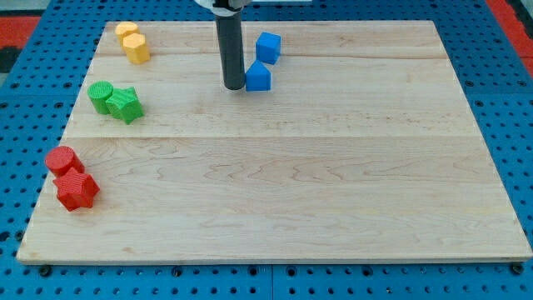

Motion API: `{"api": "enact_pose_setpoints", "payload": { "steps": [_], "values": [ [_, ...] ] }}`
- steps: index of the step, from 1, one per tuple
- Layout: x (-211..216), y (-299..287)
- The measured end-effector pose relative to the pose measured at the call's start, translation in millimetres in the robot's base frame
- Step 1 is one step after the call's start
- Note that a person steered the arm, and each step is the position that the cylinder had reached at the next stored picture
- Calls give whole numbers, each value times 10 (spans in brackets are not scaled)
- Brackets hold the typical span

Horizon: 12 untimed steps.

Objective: Place green star below blue triangle

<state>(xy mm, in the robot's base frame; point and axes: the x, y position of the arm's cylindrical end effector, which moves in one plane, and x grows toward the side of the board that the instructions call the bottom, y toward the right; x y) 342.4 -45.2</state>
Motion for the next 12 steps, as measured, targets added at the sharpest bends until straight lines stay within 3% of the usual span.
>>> {"api": "enact_pose_setpoints", "payload": {
  "steps": [2, 3, 5, 6, 7, 8, 9, 10, 11, 12],
  "values": [
    [-39, -298],
    [-422, -211],
    [-586, 700],
    [-591, 883],
    [-577, 1291],
    [93, 1612],
    [1314, 1460],
    [1729, 74],
    [1609, -1321],
    [1276, -1792]
  ]
}}
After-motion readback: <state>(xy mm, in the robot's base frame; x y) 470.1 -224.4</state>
